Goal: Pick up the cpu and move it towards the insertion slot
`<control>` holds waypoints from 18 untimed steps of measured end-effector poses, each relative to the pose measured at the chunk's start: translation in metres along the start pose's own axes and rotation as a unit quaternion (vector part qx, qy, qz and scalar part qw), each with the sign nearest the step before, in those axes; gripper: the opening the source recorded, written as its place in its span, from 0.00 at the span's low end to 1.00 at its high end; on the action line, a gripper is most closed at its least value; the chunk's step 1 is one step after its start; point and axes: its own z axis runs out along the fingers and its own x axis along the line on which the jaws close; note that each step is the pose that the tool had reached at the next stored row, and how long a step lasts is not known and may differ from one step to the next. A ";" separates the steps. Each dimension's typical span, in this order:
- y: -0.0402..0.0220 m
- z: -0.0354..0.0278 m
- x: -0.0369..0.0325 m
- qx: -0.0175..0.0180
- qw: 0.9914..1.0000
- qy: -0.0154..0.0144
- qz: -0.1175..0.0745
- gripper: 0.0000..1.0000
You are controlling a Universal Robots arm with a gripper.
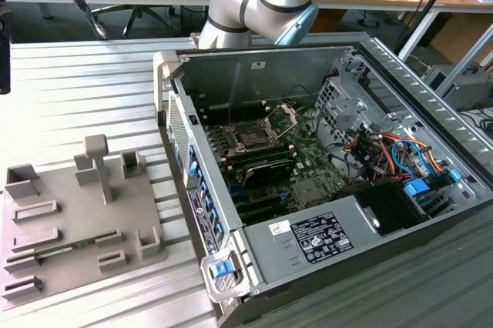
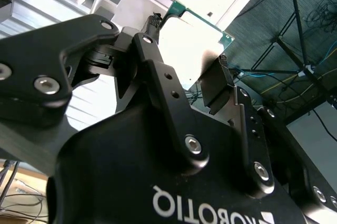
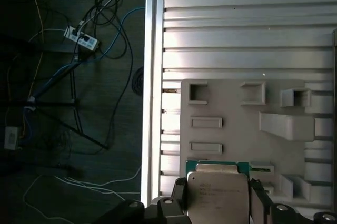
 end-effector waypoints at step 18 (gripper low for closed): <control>0.0000 -0.0120 0.0000 0.000 1.000 0.000 0.000 0.55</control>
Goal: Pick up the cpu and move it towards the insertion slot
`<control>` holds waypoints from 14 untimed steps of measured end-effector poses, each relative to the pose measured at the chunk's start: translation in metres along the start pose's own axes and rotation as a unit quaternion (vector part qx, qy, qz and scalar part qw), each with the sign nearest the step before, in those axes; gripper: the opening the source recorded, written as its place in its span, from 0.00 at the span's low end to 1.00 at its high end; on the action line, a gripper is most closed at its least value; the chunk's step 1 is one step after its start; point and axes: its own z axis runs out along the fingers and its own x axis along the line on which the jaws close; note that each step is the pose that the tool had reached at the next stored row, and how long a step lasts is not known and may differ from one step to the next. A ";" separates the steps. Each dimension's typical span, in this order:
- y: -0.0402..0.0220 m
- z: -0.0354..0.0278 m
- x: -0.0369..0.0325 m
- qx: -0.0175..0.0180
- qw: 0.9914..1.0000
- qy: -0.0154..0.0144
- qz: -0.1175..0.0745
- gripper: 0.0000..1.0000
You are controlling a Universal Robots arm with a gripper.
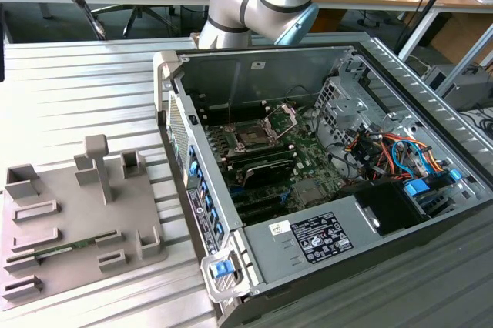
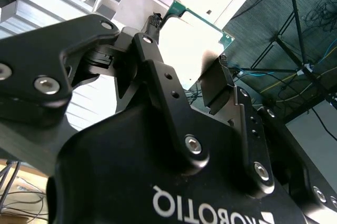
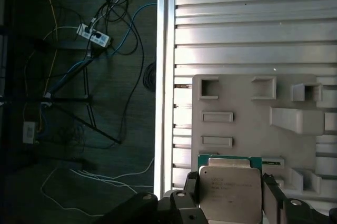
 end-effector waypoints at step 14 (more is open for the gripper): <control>-0.0002 -0.0002 -0.0052 0.000 1.000 0.000 0.000 0.55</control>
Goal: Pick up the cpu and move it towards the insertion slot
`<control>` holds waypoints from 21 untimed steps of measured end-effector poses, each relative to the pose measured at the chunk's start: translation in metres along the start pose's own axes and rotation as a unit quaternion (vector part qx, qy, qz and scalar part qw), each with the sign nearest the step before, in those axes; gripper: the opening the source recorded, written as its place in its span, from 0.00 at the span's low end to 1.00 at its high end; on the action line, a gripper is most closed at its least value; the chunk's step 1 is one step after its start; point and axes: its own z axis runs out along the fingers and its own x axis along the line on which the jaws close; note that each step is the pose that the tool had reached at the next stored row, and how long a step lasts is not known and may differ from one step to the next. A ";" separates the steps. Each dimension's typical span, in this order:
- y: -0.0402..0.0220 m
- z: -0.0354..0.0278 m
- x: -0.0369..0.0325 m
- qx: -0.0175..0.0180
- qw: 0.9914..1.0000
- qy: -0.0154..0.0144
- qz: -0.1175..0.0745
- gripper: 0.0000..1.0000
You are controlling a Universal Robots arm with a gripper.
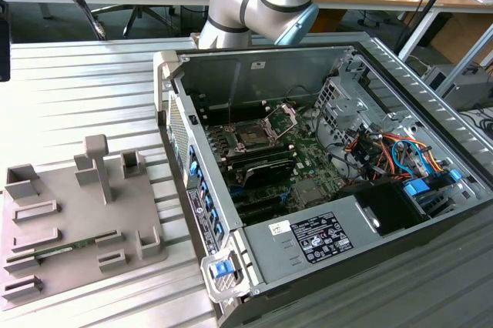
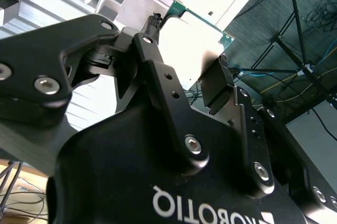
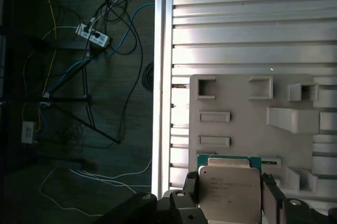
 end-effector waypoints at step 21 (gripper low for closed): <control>-0.0007 -0.0001 -0.0159 0.000 1.000 0.000 0.000 0.55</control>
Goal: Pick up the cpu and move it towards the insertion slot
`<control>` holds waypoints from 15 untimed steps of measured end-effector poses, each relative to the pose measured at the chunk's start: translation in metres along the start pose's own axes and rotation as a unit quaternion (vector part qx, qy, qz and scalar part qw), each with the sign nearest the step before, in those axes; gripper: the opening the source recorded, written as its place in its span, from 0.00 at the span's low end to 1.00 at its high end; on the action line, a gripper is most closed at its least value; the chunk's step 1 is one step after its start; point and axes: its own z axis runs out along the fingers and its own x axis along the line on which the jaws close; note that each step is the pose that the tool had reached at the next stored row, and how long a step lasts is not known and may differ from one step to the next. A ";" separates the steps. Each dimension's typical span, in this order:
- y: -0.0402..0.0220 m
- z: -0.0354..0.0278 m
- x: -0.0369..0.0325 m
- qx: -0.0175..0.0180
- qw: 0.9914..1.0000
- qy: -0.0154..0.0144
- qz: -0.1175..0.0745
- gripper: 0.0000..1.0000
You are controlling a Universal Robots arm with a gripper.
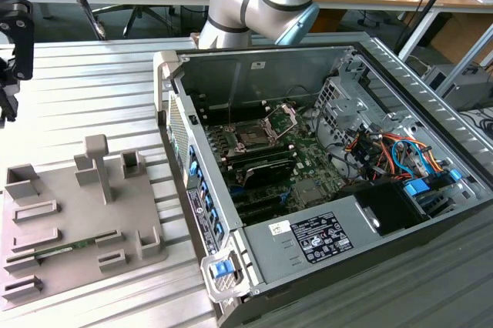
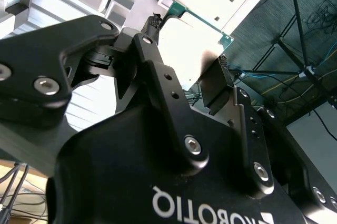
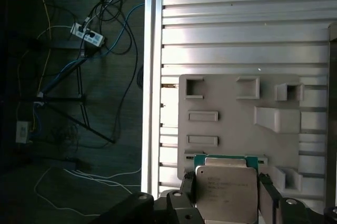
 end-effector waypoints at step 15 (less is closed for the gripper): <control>-0.0007 -0.0001 -0.0157 0.000 1.000 0.000 0.000 0.55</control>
